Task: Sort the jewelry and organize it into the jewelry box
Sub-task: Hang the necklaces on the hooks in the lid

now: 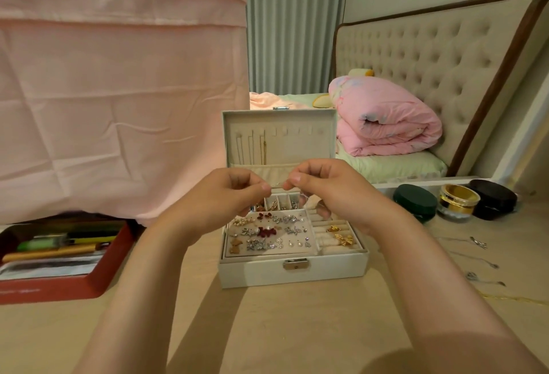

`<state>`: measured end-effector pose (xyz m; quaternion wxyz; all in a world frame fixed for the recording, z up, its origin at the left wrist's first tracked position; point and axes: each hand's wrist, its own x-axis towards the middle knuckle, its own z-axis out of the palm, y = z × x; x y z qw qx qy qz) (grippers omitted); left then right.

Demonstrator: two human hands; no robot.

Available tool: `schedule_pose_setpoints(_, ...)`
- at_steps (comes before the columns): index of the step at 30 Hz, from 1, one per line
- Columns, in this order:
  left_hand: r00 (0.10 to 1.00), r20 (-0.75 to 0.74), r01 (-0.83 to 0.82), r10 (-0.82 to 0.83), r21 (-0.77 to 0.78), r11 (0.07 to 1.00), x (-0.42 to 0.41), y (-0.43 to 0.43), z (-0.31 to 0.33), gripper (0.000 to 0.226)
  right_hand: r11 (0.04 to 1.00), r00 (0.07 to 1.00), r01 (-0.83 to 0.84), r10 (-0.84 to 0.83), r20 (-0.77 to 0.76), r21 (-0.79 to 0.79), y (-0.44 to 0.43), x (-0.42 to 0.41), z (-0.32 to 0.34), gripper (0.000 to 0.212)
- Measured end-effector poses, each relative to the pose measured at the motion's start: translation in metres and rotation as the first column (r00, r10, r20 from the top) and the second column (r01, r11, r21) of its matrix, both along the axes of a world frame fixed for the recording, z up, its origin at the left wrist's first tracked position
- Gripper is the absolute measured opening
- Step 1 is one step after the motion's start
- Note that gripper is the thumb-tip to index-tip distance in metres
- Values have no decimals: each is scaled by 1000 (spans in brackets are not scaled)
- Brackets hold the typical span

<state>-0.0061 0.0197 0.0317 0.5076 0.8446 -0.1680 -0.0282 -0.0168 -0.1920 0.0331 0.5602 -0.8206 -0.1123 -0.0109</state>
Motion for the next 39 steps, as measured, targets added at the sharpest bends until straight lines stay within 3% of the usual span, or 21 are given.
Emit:
schedule_pose_setpoints(2, 1000, -19, 19, -19, -5, 1000, -1, 2, 1, 32, 1000, 1000, -2, 2, 22, 4, -1, -2, 4, 17)
schedule_pose_setpoints(4, 998, -51, 35, -43, -147, 988, -1, 2, 2, 33, 999, 1000, -22, 22, 14, 46, -1, -5, 9, 17)
schedule_pose_setpoints(8, 954, -152, 123, -260, -592, 797, -3, -6, 3, 28, 992, 999, -41, 39, 15, 121, 2, -9, 13, 16)
schedule_pose_setpoints(12, 917, -184, 128, -354, -706, 697, -3, -12, 3, 21, 991, 998, -34, 27, 57, 132, 5, -10, 14, 16)
schedule_pose_setpoints(17, 951, -162, 92, -263, -663, 743, 0, -11, 3, 28, 986, 996, -66, 57, 65, 154, 4, -11, 16, 20)
schedule_pose_setpoints(21, 917, -179, 118, -356, -732, 671, -4, -12, 6, 23, 983, 993, -103, 92, 78, 153, 11, -12, 15, 20)
schedule_pose_setpoints(27, 913, -176, 149, -369, -698, 700, -5, -7, 10, 23, 969, 994, -109, 101, 45, 221, 14, -10, 12, 18)
schedule_pose_setpoints(31, 942, -132, 175, -308, -590, 788, -3, 2, 10, 25, 954, 996, -91, 80, 48, 285, 17, -8, 9, 21)
schedule_pose_setpoints(35, 945, -166, 174, -281, -473, 864, -3, 16, 11, 21, 845, 991, -108, 135, -13, 524, 17, -8, 12, 19)
schedule_pose_setpoints(39, 948, -202, 209, -247, -192, 959, -5, 32, 12, 32, 801, 983, -135, 184, -26, 583, 14, -8, 12, 19)
